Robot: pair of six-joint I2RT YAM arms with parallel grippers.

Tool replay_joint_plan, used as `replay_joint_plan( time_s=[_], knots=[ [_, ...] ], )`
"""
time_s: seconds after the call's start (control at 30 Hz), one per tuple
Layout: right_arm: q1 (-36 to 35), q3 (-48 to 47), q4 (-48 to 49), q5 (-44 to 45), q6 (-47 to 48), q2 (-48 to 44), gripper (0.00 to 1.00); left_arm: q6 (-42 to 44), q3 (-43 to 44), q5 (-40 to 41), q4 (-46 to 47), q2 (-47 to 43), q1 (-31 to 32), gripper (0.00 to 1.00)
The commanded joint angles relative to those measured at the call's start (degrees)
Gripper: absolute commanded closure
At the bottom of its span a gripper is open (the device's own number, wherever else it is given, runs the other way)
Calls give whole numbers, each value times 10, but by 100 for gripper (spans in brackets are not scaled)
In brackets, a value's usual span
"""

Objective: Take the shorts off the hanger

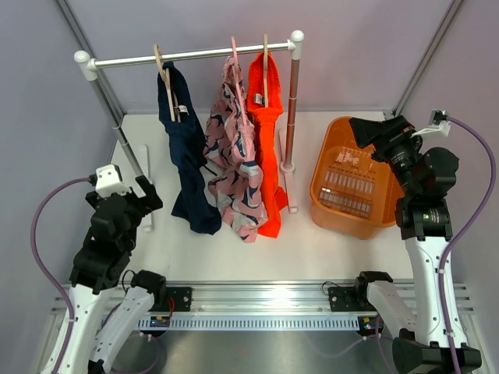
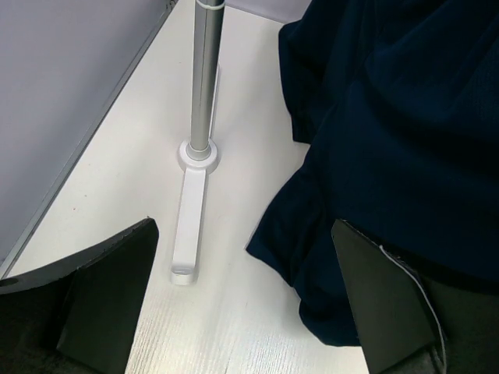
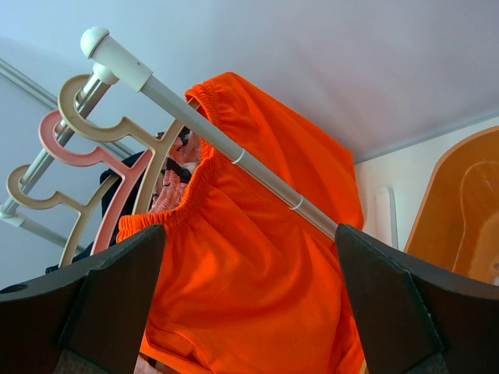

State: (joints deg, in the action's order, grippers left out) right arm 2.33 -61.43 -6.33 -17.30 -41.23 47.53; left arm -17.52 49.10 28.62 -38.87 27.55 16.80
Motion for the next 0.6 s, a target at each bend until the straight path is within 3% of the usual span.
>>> replay_joint_plan(
  time_s=[0.0, 0.33, 0.57],
  knots=[
    [2, -2, 7, -12, 8, -2, 1, -8, 1, -2, 34, 4, -3, 1],
    [2, -19, -26, -4, 30, -4, 0, -16, 46, -22, 5, 12, -2, 1],
    [2, -19, -40, -12, 34, 0, 1, 6, 170, -102, -39, 21, -3, 1]
  ],
)
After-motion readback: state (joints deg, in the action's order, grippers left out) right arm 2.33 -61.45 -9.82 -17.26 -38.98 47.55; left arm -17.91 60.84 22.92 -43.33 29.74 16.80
